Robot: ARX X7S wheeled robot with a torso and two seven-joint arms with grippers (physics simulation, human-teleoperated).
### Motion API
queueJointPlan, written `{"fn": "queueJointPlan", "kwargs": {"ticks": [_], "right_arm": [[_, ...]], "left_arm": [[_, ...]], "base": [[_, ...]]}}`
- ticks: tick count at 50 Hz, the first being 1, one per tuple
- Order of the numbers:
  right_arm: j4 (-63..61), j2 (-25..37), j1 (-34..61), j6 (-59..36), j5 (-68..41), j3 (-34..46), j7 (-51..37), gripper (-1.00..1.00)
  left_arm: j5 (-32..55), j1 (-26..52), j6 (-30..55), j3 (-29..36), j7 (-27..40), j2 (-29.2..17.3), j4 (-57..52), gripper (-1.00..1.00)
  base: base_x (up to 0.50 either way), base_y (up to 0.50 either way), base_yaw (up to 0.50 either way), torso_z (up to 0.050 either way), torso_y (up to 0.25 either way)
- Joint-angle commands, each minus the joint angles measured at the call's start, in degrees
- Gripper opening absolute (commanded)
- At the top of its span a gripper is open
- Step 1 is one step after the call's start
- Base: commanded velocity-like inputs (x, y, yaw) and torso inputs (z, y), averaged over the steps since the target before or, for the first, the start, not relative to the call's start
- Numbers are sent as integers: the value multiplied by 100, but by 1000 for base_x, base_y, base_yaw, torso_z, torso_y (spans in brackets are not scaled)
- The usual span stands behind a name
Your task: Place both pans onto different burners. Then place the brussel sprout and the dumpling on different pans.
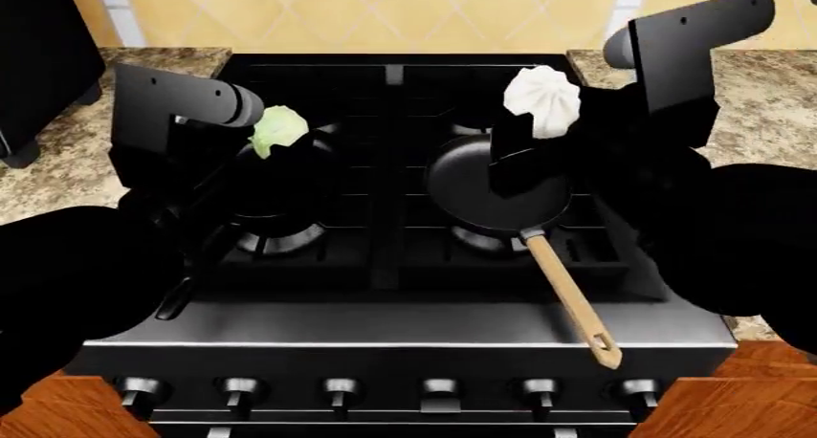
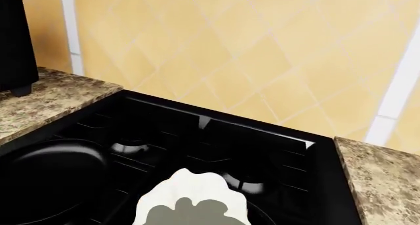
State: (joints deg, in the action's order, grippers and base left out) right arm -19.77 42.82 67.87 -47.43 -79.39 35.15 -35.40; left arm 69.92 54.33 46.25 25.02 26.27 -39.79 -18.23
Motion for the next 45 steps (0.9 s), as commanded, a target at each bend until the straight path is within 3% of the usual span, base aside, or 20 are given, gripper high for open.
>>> {"fn": "queueJointPlan", "kwargs": {"ticks": [1, 13, 23, 33, 37, 45], "right_arm": [[1499, -450, 627, -227, 570, 330, 1216, -100], [3044, -828, 1268, -316, 1142, 808, 2431, -100], [4770, -1443, 1684, 211, 1908, 1253, 3559, -100], [7378, -2450, 2090, 1266, 2710, 1658, 4866, -100], [9145, -3166, 2433, 1970, 3085, 1840, 5629, -100], [9474, -3372, 2214, 1976, 3937, 1049, 5800, -100]], "left_arm": [[-16, 19, -79, -65, 24, 21, 80, -100], [-56, -4, -100, -36, -13, 17, 159, -100], [-107, -14, -151, -35, -80, 11, 279, -100], [-173, 54, -150, 1, -103, 33, 385, -100], [-154, 65, -141, 6, -95, 47, 378, -100], [-168, 57, -167, -12, -112, 19, 434, -100]], "base": [[0, 0, 0, 0, 0], [0, 0, 0, 0, 1], [0, 0, 0, 1, 1], [0, 0, 0, 0, 1], [0, 0, 0, 0, 0], [0, 0, 0, 0, 1]]}}
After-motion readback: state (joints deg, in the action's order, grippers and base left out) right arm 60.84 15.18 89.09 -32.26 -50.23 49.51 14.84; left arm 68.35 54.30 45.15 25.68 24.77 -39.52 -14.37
